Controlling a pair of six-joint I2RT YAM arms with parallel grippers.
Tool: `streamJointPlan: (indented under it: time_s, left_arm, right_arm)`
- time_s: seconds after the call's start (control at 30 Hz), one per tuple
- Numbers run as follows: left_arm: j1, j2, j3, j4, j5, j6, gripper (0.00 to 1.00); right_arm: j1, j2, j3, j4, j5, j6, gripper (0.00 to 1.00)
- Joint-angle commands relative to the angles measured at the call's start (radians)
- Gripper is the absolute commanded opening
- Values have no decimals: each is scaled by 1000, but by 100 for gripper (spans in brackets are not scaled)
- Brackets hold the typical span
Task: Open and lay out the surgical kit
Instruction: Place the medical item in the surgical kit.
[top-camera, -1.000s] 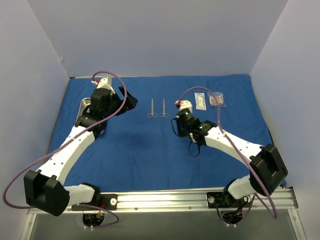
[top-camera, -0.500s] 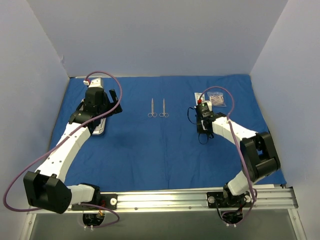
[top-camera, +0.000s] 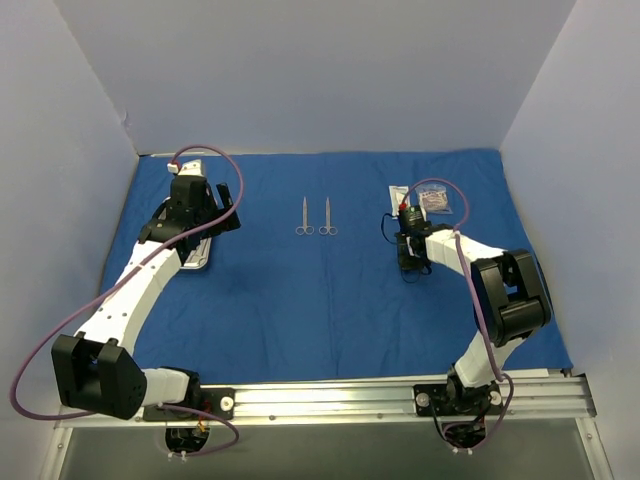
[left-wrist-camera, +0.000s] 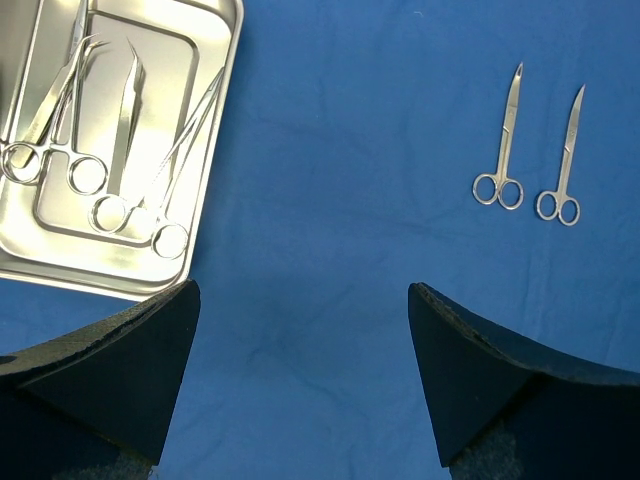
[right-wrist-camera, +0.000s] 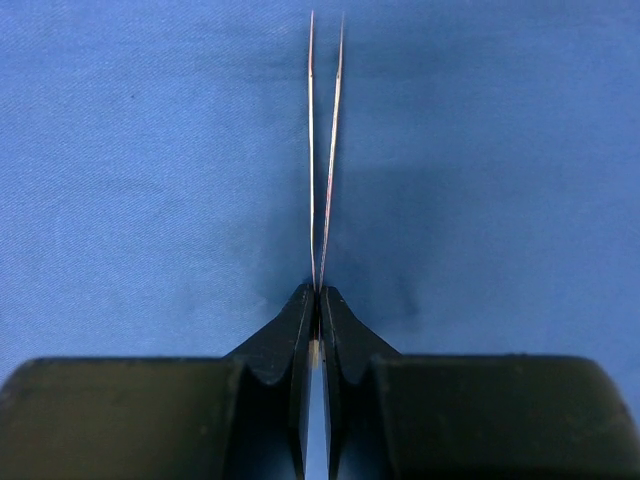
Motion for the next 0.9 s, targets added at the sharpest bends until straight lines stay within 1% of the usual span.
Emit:
streamJointPlan:
  time_s: [0.0,0.03,0.13,0.2,0.23,0.3,0.37,0.53,0.67,0.87]
  left_arm:
    - [11,17,6,13,6,22,94]
    - [11,17,7,13,11,22,94]
    - [12,27,12,11,17,26,94]
    - [14,30,10,10,17,28,94]
    - [14,30,10,11,17,29,94]
    - [17,30,7,11,15,29,94]
    - [18,31,7,11,17,31,94]
    - [23,39,13,13,15,36,94]
    - [28,44,18,13,20,37,94]
    - [28,51,19,14,24,36,94]
  right_arm:
    - [-16,16,15,-10,-38,-12,3]
    - [-19,19,15,-10,-47,-14,3]
    - [-28,29,15,-13,-66,-9,7]
    - [-34,33,17,-22,-78,2,11]
    - [-36,34,20,-30,-79,6,15]
    - [-40,36,26,-50,-79,15,16]
    - [-44,36,34,-70,-78,26,19]
    - [-44,36,60,-127,-47,34,20]
    - [-44,23,64,-139,-37,32,20]
    - [-42,-13,64,-151,-56,37,20]
